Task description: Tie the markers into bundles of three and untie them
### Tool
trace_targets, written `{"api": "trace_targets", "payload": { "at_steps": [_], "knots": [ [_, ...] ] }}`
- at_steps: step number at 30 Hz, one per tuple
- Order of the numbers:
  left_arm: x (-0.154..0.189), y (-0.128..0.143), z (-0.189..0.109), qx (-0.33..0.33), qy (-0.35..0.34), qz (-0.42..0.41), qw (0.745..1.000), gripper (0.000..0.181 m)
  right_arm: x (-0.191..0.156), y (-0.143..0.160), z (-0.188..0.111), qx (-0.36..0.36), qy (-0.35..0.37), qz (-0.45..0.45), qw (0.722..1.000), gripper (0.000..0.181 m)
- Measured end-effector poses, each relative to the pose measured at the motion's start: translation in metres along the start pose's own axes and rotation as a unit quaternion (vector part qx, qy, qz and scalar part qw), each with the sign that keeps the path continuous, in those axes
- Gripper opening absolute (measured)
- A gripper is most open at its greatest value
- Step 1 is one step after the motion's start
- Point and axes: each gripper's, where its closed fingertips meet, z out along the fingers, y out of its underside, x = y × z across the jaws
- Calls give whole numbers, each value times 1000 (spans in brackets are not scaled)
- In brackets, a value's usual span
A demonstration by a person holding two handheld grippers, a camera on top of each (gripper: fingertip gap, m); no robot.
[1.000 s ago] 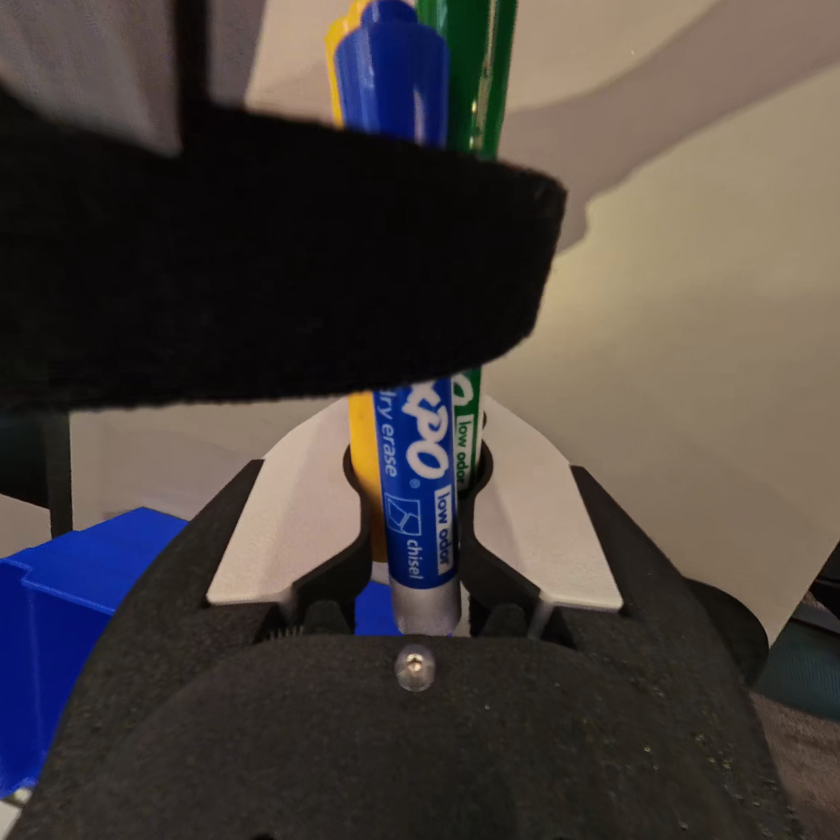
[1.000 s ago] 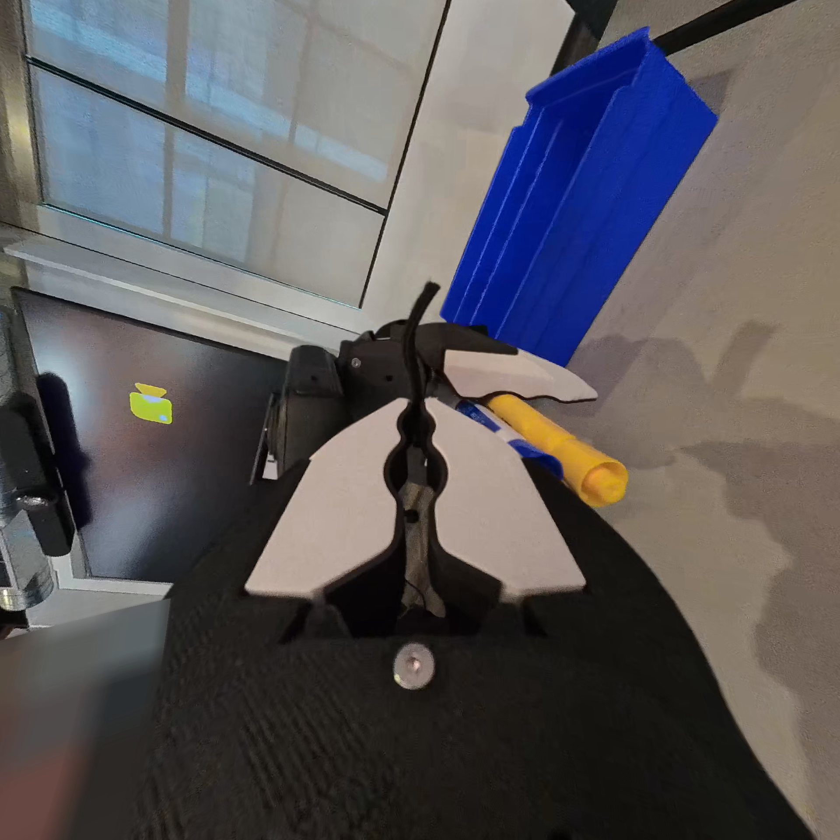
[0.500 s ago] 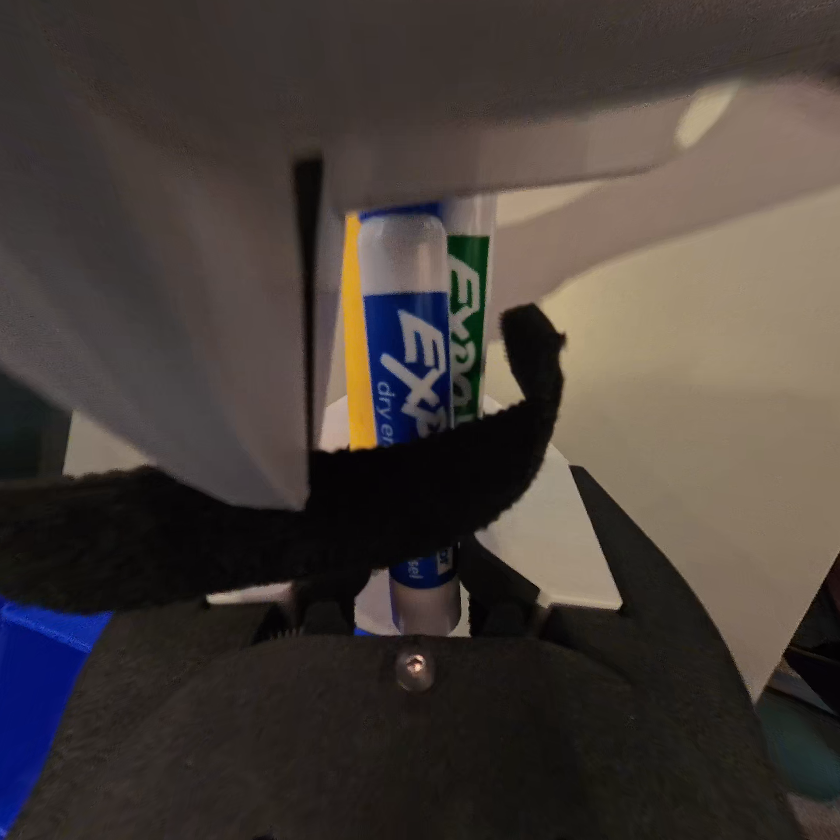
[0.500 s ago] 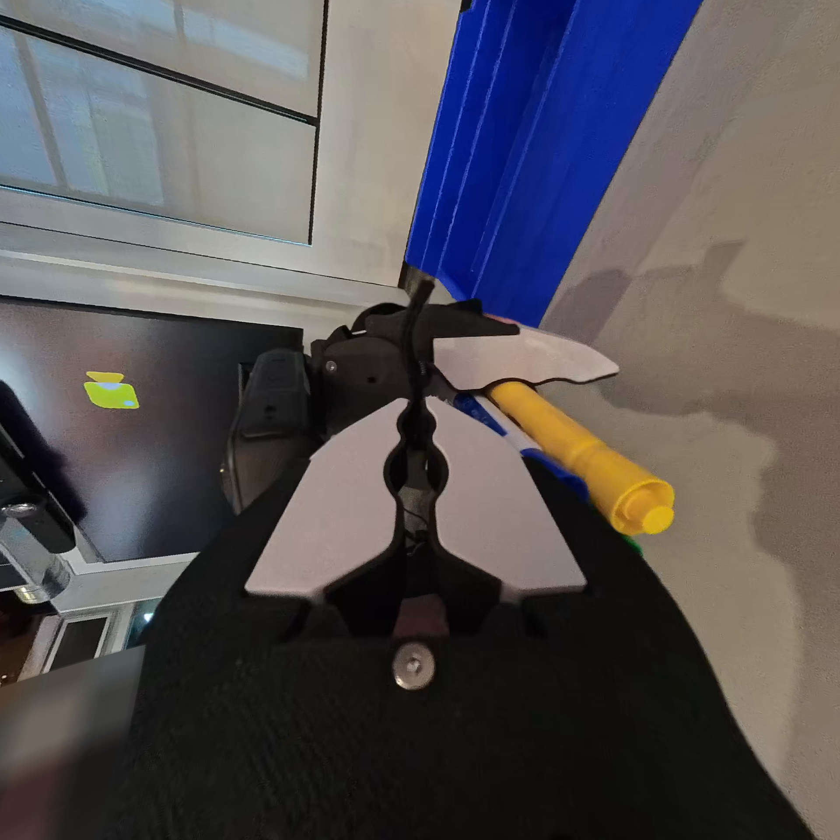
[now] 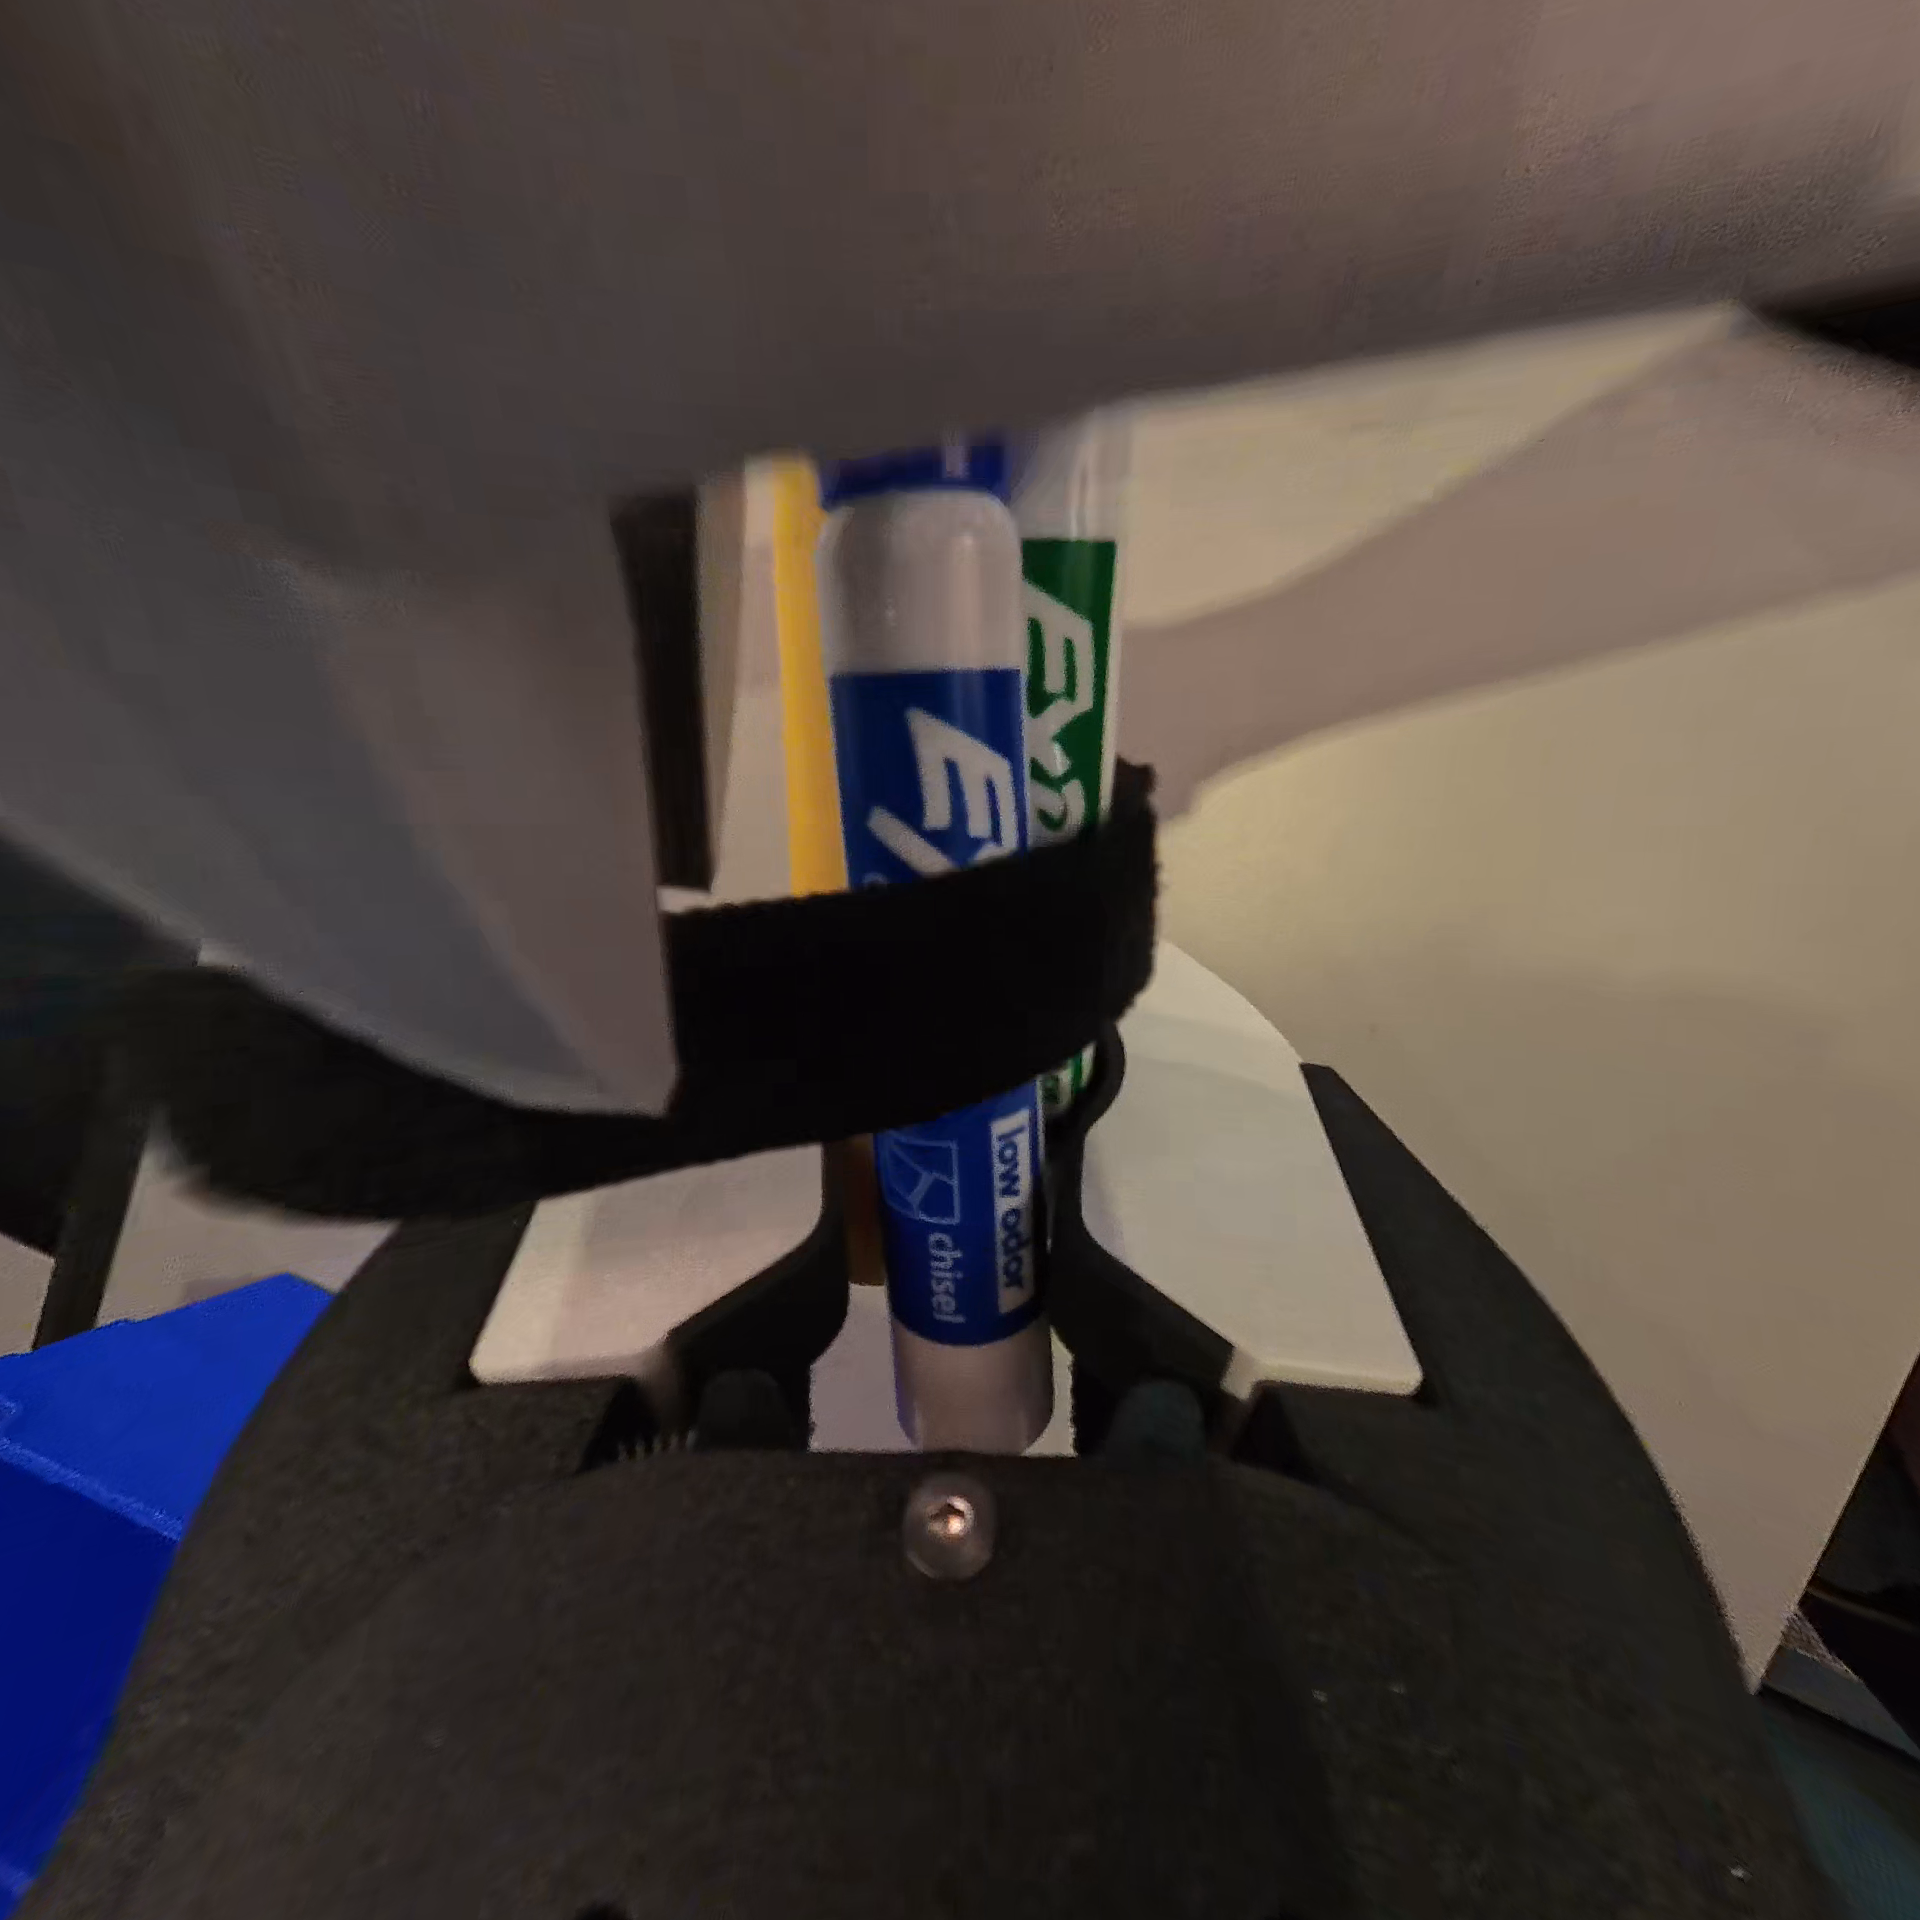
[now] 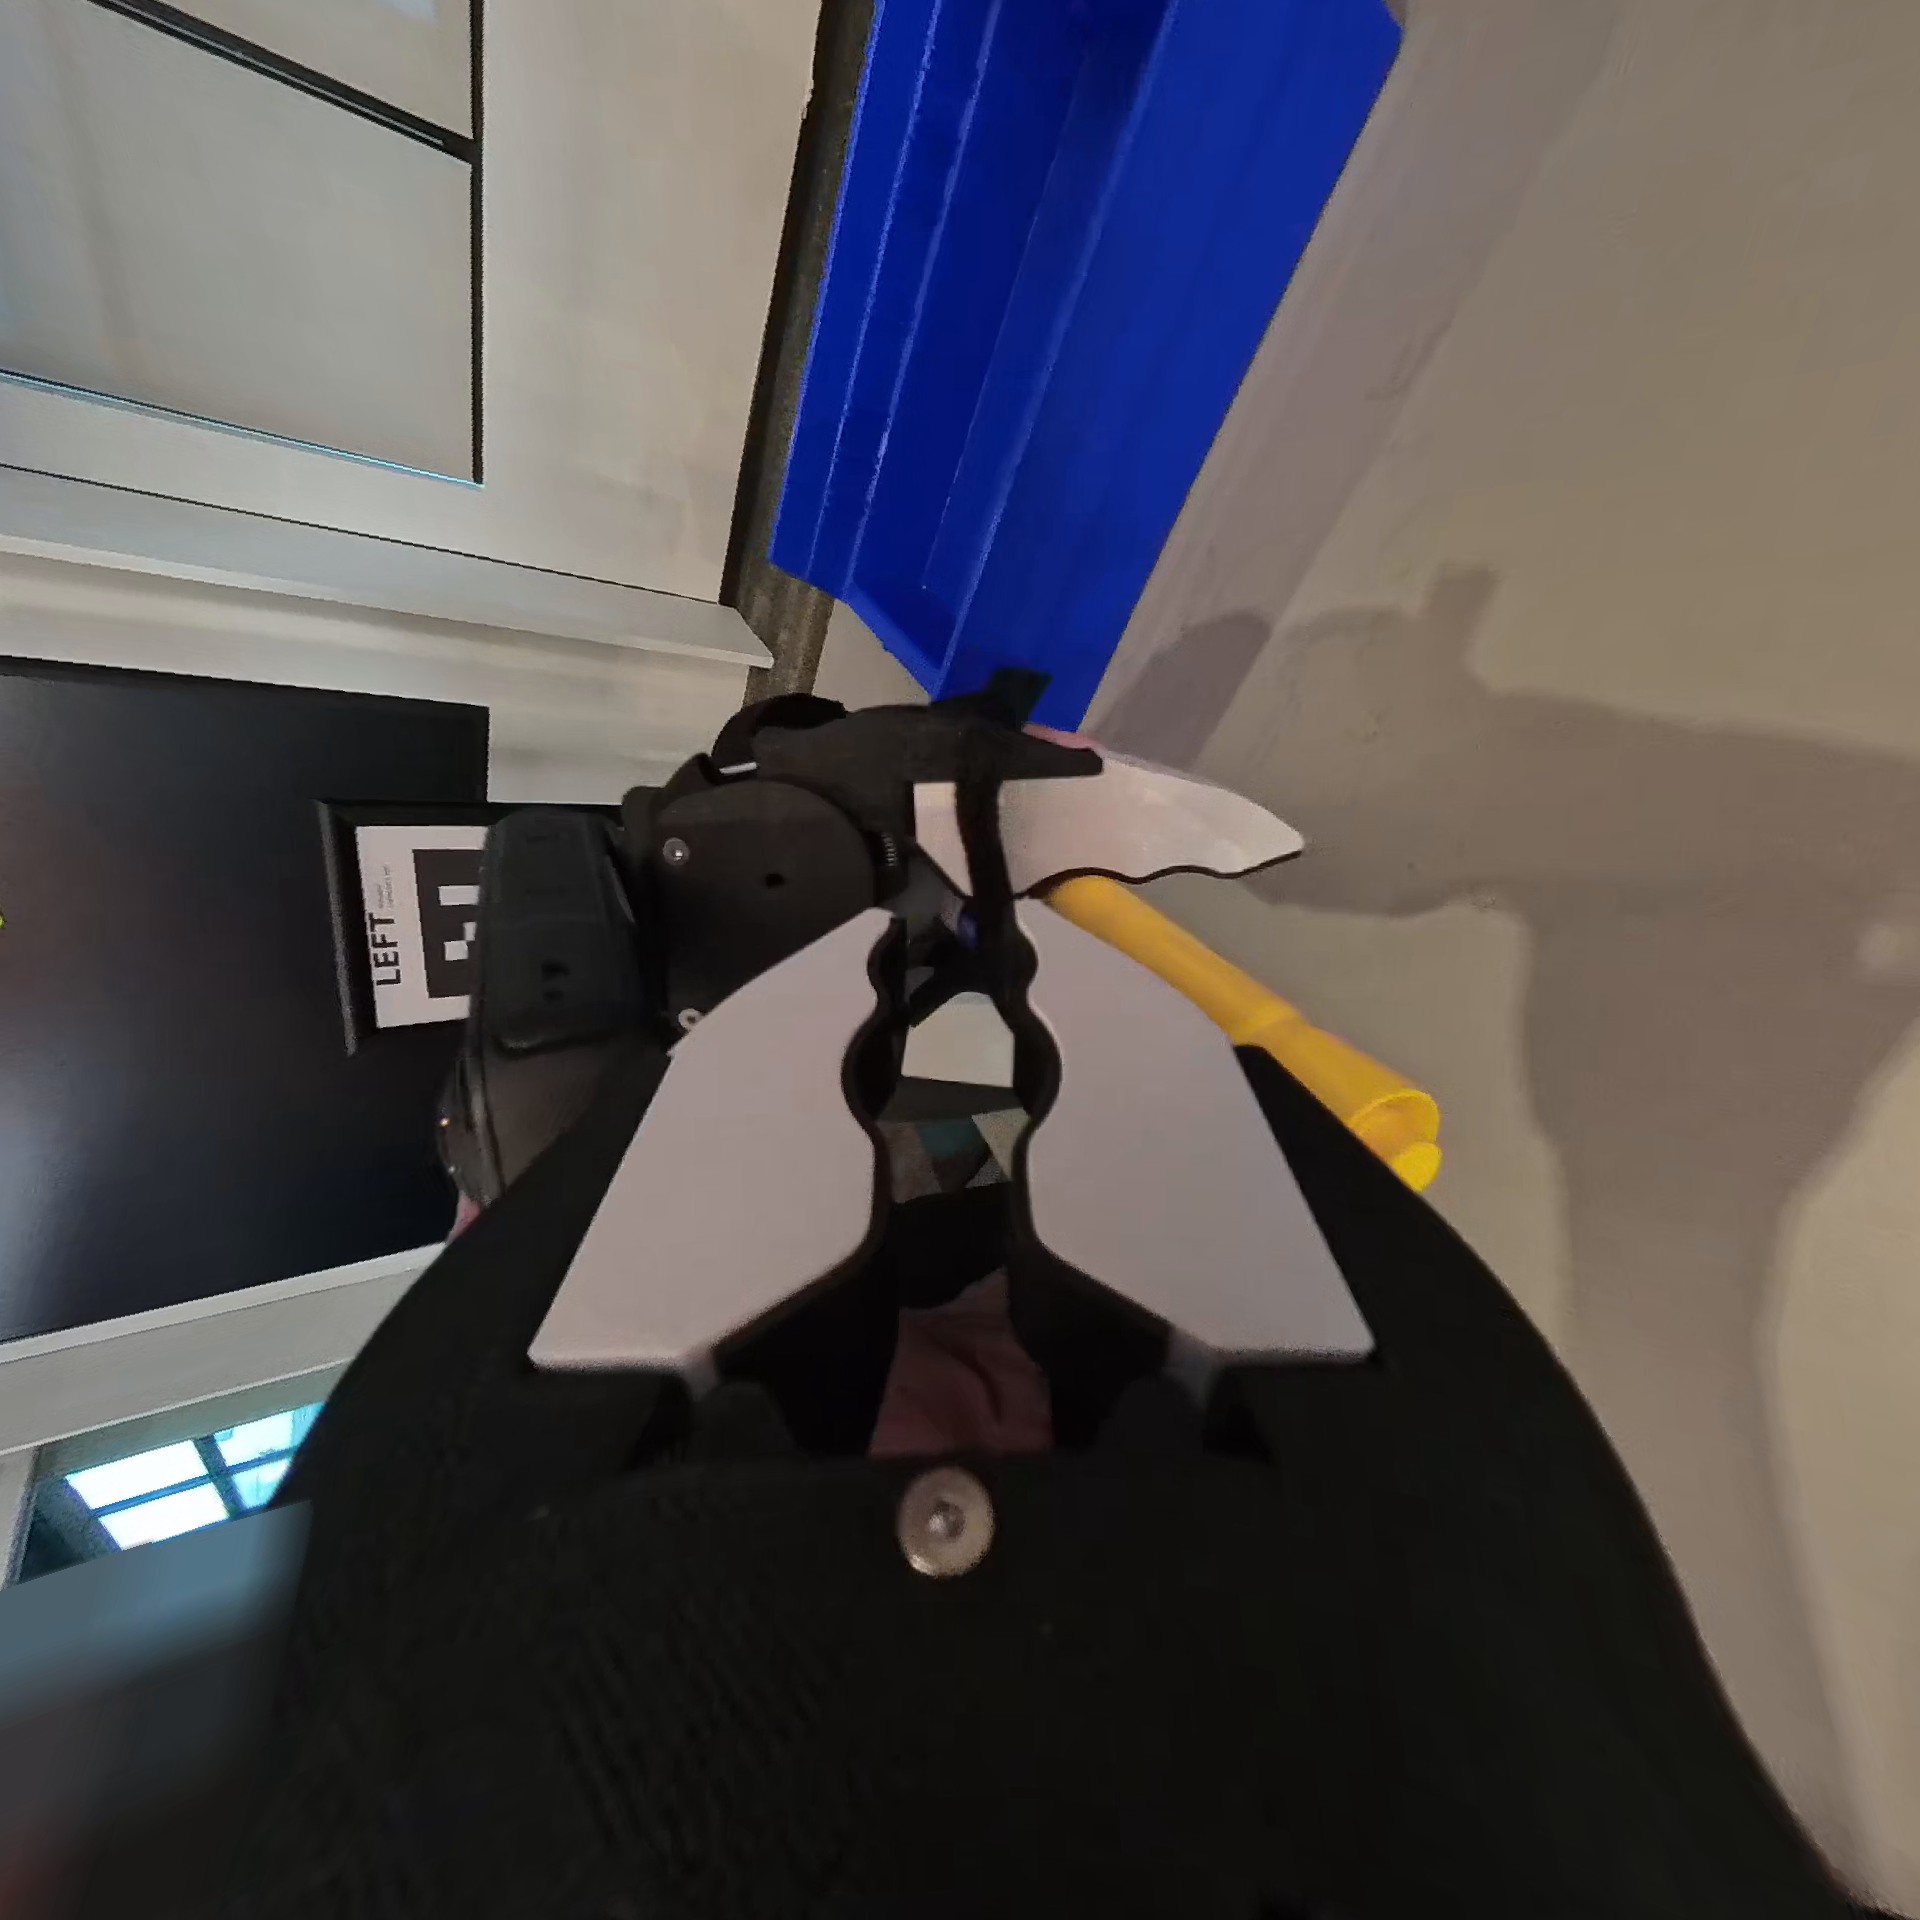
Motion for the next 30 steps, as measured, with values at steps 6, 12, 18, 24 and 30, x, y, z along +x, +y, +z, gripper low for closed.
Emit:
{"api": "trace_targets", "payload": {
  "at_steps": [6, 12, 18, 24, 30],
  "knots": [
    [2, 4, -3, -3, 9, 0, 1000, 42, -1, -4, -9, -6, 4, -15, 1000, 22],
    [15, 5, -3, 2, 52, -3, 999, 44, 10, -10, -20, 12, 28, -53, 998, 22],
    [19, 9, -2, 6, 73, -10, 997, 43, -13, -21, -61, 115, -61, -199, 971, 7],
    [12, 29, -6, -9, 56, 5, 998, 43, 8, 71, -73, 106, -61, -612, 781, 23],
    [14, 51, -19, -29, 49, 2, 998, 43, 176, 146, -35, -108, 129, -723, 670, 10]
  ]
}}
